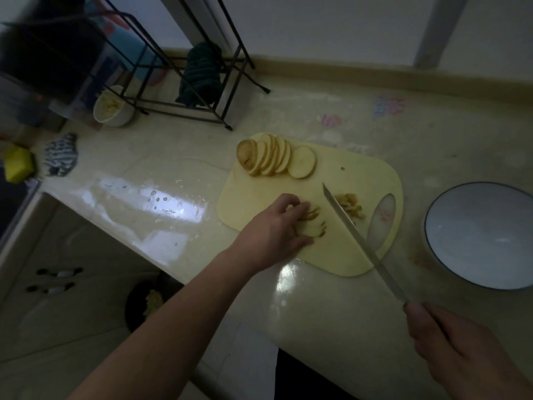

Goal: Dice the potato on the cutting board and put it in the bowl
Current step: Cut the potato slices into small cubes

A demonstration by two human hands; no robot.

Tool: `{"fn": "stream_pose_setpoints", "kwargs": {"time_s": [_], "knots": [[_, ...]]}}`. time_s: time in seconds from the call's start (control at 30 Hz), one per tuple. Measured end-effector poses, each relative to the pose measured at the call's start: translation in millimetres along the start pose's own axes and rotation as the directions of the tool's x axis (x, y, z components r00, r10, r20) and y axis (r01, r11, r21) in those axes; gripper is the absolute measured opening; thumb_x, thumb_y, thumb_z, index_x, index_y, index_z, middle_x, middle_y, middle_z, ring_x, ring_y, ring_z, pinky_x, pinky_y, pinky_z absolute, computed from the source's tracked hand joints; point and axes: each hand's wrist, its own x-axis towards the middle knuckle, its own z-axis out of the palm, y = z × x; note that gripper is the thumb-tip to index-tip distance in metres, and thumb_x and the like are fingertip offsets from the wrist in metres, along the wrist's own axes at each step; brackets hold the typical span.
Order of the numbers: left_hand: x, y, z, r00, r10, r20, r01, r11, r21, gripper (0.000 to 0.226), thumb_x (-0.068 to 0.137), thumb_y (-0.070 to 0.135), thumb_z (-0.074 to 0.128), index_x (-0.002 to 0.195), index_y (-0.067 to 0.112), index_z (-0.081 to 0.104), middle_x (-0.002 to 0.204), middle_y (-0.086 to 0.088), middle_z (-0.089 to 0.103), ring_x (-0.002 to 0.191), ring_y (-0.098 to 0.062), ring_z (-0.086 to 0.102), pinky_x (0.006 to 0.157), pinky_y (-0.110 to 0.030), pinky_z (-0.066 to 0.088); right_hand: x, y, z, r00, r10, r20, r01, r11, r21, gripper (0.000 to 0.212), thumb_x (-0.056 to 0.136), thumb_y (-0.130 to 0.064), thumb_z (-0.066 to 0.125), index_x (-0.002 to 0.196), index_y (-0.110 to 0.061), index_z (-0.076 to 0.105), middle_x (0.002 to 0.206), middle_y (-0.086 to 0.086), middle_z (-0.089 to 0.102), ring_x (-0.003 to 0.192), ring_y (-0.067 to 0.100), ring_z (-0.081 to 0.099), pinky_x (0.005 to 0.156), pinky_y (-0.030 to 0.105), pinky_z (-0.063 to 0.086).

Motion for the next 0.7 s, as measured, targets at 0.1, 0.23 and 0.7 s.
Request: {"fn": "stream_pose_setpoints", "kwargs": {"time_s": [0.1,0.23,0.7], "knots": [[2,5,4,0.998,-0.059,-0.033,0.058,0.997,-0.043,0.061,0.082,0.028,0.082,0.133,0.003,0.06,0.127,-0.015,0.054,0.083,-0.025,0.064,0.081,-0.037,0.056,6,-5,7,0.998,0.029,0.058,-0.032,0.998,0.051,0.066,0.062,-0.084,0.028,0.072,-0.026,0.058,0.049,0.0,0.055,0.042,0.008,0.048,0.047,0.021,0.037],[1,24,11,0.982,-0.17,-0.087,0.164,0.983,-0.079,0.056,0.087,0.028,0.077,0.135,0.004,0.059,0.131,-0.014,0.051,0.083,-0.029,0.066,0.085,-0.038,0.055,16,-11,12,0.996,0.022,0.084,-0.026,0.998,0.05,0.072,0.069,-0.088,0.026,0.069,-0.024,0.058,0.048,-0.004,0.053,0.042,0.005,0.046,0.052,0.026,0.037],[-4,49,37,0.963,-0.219,-0.157,0.219,0.976,-0.02,0.063,0.097,0.028,0.063,0.149,0.0,0.042,0.139,-0.017,0.043,0.117,-0.034,0.053,0.099,-0.039,0.049,22,-28,31,0.985,-0.05,0.167,0.048,0.999,0.017,0.052,0.088,-0.057,0.028,0.066,-0.015,0.05,0.055,-0.014,0.057,0.048,0.001,0.051,0.055,0.024,0.033]]}}
